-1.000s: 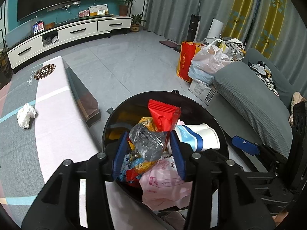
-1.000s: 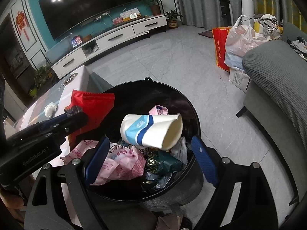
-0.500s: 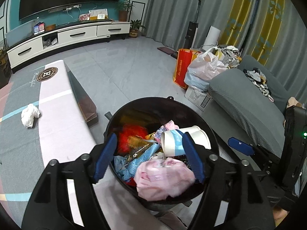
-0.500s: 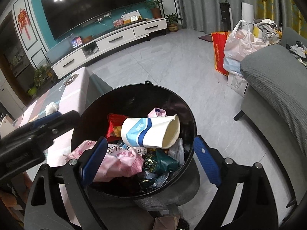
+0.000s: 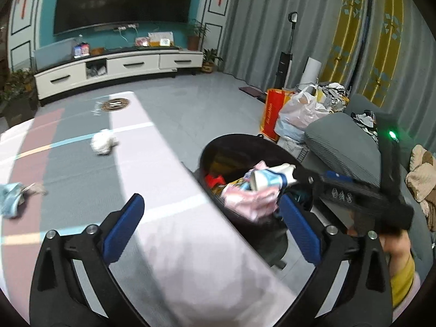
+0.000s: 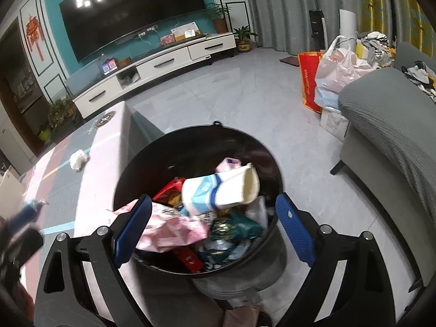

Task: Collect trash
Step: 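Move both open tools back over the blue mask and white tissue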

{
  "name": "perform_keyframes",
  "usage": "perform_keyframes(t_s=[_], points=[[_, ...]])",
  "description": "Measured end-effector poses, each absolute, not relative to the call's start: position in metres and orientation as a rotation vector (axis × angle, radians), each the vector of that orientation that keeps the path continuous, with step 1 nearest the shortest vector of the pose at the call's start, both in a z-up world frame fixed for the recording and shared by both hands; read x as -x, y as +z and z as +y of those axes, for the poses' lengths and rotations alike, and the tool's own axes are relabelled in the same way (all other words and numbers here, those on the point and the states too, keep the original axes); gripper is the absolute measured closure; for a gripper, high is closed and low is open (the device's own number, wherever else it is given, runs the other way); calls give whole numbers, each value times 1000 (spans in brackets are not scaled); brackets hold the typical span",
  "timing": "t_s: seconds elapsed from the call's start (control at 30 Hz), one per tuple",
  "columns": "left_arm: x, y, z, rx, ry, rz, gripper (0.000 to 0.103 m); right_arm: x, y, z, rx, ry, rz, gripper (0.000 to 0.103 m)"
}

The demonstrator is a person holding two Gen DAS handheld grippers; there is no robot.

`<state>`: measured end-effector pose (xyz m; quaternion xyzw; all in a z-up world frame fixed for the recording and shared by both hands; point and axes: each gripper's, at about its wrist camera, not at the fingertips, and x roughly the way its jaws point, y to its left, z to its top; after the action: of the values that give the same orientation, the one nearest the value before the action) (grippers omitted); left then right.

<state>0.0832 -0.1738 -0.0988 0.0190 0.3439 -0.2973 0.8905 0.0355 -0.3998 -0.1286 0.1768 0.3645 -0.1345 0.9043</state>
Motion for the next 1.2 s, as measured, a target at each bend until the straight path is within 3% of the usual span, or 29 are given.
perform_keyframes(t_s=[0.77,1.2], points=[[-78,-110,61,102,-50,772,3,-49,-113,-209,-323,-40,731,13],[-98,-106,118,261,61,804,3,-46,-99,-145,-302,25,745,13]])
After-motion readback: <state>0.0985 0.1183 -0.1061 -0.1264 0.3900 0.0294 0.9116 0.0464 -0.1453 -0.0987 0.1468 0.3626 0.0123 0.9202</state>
